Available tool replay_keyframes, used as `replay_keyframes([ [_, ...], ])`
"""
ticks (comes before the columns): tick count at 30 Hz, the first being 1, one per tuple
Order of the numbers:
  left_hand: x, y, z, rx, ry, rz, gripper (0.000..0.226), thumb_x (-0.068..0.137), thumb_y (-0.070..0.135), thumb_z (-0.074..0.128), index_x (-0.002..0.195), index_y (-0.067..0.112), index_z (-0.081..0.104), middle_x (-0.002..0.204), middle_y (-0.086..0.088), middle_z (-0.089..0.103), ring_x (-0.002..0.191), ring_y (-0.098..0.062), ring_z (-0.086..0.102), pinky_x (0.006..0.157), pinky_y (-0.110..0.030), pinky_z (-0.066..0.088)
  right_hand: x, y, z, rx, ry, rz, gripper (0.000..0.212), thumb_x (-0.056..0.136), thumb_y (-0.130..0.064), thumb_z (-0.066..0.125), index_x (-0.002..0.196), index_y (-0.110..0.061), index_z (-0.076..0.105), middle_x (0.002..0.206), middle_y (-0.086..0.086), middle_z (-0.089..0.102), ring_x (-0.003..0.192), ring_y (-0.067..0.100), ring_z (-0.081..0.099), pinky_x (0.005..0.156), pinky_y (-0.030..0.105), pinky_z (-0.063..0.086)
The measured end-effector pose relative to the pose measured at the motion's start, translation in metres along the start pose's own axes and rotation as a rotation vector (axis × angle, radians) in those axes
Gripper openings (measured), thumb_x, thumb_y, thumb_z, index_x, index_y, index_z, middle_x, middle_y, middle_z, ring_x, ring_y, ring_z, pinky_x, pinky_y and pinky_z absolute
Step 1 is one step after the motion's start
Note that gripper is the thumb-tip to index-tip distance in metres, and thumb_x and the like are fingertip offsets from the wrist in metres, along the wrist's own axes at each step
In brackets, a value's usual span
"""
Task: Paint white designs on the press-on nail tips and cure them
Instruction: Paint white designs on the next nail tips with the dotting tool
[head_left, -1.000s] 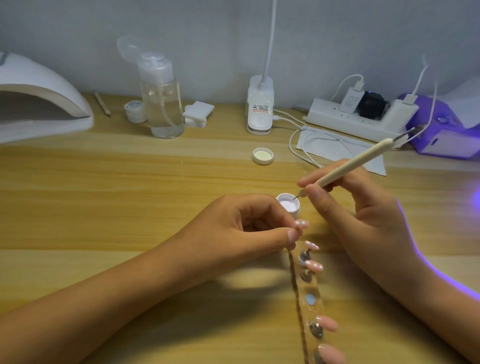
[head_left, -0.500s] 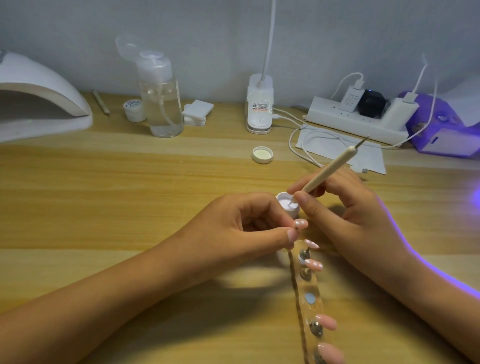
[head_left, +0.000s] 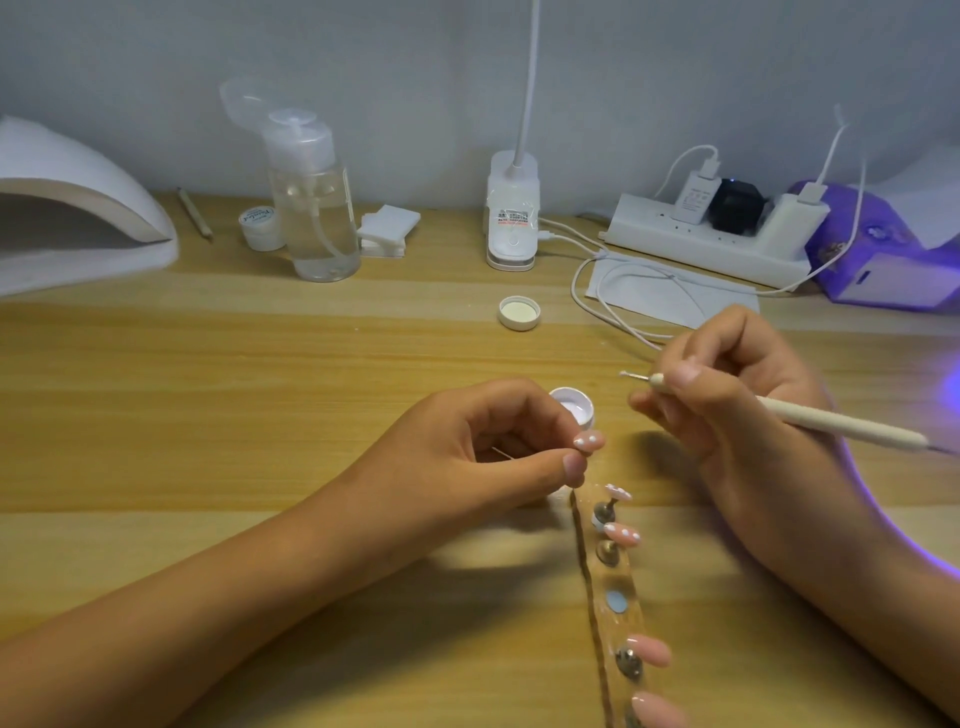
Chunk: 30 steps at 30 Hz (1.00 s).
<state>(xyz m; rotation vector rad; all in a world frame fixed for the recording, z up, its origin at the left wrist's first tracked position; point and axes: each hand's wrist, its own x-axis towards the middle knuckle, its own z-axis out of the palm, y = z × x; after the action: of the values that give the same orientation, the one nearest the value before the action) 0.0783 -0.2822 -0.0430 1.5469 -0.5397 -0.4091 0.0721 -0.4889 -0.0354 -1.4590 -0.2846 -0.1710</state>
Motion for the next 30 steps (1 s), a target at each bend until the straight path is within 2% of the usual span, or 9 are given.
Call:
replay_keyframes([
  [3, 0.000, -0.001, 0.000, -0.007, 0.002, -0.007, 0.006, 0.081, 0.020, 0.072, 0.085, 0.024, 0.072, 0.084, 0.000, 0.074, 0.077, -0.009, 0.064, 0.070, -0.021, 0.055, 0.000, -0.002, 0.005, 0.144, -0.046, 0.062, 0.017, 0.074, -0.021, 0.066, 0.064, -0.023, 0.052, 0.061, -0.001, 0.047, 0.056, 0.007, 0.048, 0.072, 0.030, 0.056],
  [6, 0.000, -0.002, -0.001, -0.008, 0.012, -0.011, 0.006, 0.080, 0.019, 0.072, 0.086, 0.018, 0.070, 0.084, -0.001, 0.074, 0.077, -0.010, 0.065, 0.072, -0.025, 0.055, 0.000, -0.006, 0.010, 0.202, -0.049, 0.116, 0.028, 0.074, -0.014, 0.073, 0.058, -0.022, 0.051, 0.057, -0.002, 0.045, 0.051, 0.006, 0.048, 0.068, 0.033, 0.058],
  [8, 0.000, -0.002, -0.001, -0.008, 0.010, -0.010, 0.007, 0.080, 0.020, 0.074, 0.085, 0.017, 0.070, 0.083, -0.001, 0.074, 0.077, -0.010, 0.065, 0.072, -0.025, 0.055, -0.001, -0.008, 0.011, 0.233, -0.053, 0.158, 0.025, 0.074, -0.015, 0.067, 0.056, -0.020, 0.050, 0.055, -0.001, 0.046, 0.049, 0.006, 0.046, 0.065, 0.033, 0.058],
  [11, 0.001, -0.002, -0.001, -0.025, -0.003, -0.002, 0.009, 0.077, 0.027, 0.074, 0.083, 0.021, 0.070, 0.081, 0.002, 0.074, 0.074, -0.008, 0.063, 0.069, -0.020, 0.053, -0.001, -0.009, 0.013, 0.271, -0.075, 0.192, 0.022, 0.069, -0.015, 0.068, 0.056, -0.017, 0.050, 0.054, 0.000, 0.047, 0.048, 0.007, 0.045, 0.063, 0.032, 0.058],
  [14, 0.001, -0.002, -0.001, -0.038, -0.005, 0.002, 0.012, 0.075, 0.029, 0.073, 0.082, 0.019, 0.069, 0.079, 0.005, 0.073, 0.072, -0.006, 0.062, 0.067, -0.018, 0.050, -0.001, -0.008, 0.014, 0.272, -0.082, 0.201, 0.024, 0.073, -0.008, 0.064, 0.055, -0.016, 0.051, 0.054, 0.000, 0.048, 0.048, 0.007, 0.046, 0.061, 0.030, 0.058],
  [23, 0.001, -0.002, 0.000, -0.035, 0.001, -0.003, 0.008, 0.077, 0.021, 0.076, 0.082, 0.025, 0.071, 0.081, 0.001, 0.074, 0.075, -0.009, 0.064, 0.072, -0.022, 0.053, 0.000, -0.004, 0.013, 0.239, -0.101, 0.200, 0.027, 0.076, -0.002, 0.066, 0.058, -0.016, 0.051, 0.055, 0.003, 0.047, 0.049, 0.008, 0.046, 0.060, 0.026, 0.057],
  [27, 0.001, -0.001, 0.000, -0.048, -0.010, 0.009, 0.008, 0.074, 0.029, 0.074, 0.080, 0.026, 0.071, 0.079, 0.005, 0.073, 0.073, -0.007, 0.062, 0.070, -0.020, 0.052, 0.000, -0.004, 0.013, 0.250, -0.101, 0.200, 0.025, 0.076, -0.004, 0.062, 0.057, -0.017, 0.052, 0.055, 0.001, 0.050, 0.049, 0.007, 0.051, 0.060, 0.025, 0.057],
  [30, 0.001, 0.000, 0.000, -0.051, -0.011, 0.011, 0.008, 0.073, 0.030, 0.073, 0.080, 0.026, 0.071, 0.078, 0.006, 0.072, 0.072, -0.006, 0.062, 0.070, -0.019, 0.052, 0.000, -0.005, 0.014, 0.244, -0.106, 0.201, 0.027, 0.074, -0.001, 0.067, 0.058, -0.017, 0.052, 0.057, 0.002, 0.049, 0.049, 0.007, 0.050, 0.060, 0.024, 0.057],
])
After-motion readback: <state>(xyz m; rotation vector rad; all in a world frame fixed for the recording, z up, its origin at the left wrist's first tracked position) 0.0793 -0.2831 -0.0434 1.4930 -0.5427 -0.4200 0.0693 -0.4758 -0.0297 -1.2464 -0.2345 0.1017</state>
